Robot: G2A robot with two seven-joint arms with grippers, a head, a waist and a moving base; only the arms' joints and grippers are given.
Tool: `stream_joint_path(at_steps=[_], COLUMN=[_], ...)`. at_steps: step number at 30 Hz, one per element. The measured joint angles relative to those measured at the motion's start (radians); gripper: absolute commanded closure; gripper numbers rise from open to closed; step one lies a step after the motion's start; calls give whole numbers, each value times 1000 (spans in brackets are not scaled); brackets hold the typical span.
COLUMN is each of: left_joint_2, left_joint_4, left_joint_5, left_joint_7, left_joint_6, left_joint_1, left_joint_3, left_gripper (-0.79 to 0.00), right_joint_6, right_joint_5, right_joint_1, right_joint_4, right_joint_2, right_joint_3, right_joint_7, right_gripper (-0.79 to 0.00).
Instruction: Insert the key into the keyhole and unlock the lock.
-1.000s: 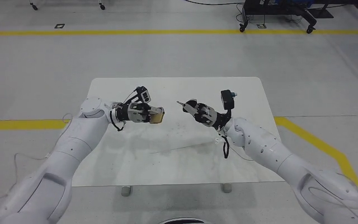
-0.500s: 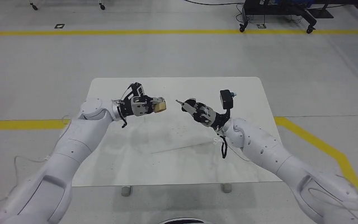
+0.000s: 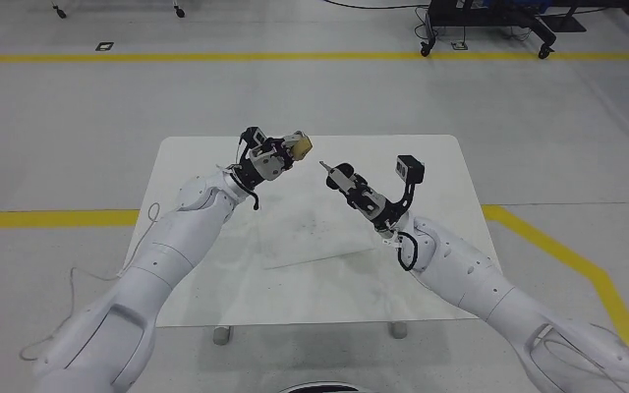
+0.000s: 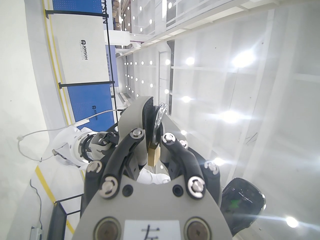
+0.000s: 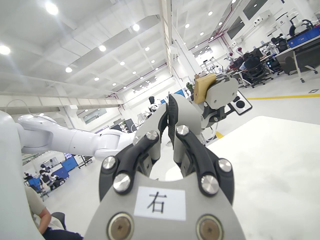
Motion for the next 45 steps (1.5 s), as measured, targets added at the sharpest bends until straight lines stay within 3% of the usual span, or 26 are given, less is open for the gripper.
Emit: stream_joint_path(at_steps=[21, 24, 30, 35, 40, 45], left_joint_2=[1, 1, 1, 1, 1, 7], left_joint_4=[-1, -1, -1, -1, -9, -43], left_joint_5=[1, 1, 1, 1, 16, 138], left_joint_7=[1, 1, 1, 1, 20, 148], left_joint_6=[0, 0, 0, 0, 1, -8], left_joint_1=[0, 0, 0, 0, 7, 27], left_joint_3=[0, 0, 0, 0, -3, -21], left_gripper=[0, 0, 0, 0, 0, 0], right_joint_6=[0, 25, 195, 378, 446, 478], right_joint_5=[-4, 56, 250, 300, 267, 262], right_joint_1=[0, -26, -81, -145, -231, -327], right_joint_4=[1, -30, -126, -237, -358, -439], right_joint_2=[0, -3, 3, 16, 38, 59], right_joint_3=[0, 4, 33, 88, 162, 236], right_joint_7=[-6, 18, 161, 218, 239, 276], right_gripper=[0, 0, 0, 0, 0, 0])
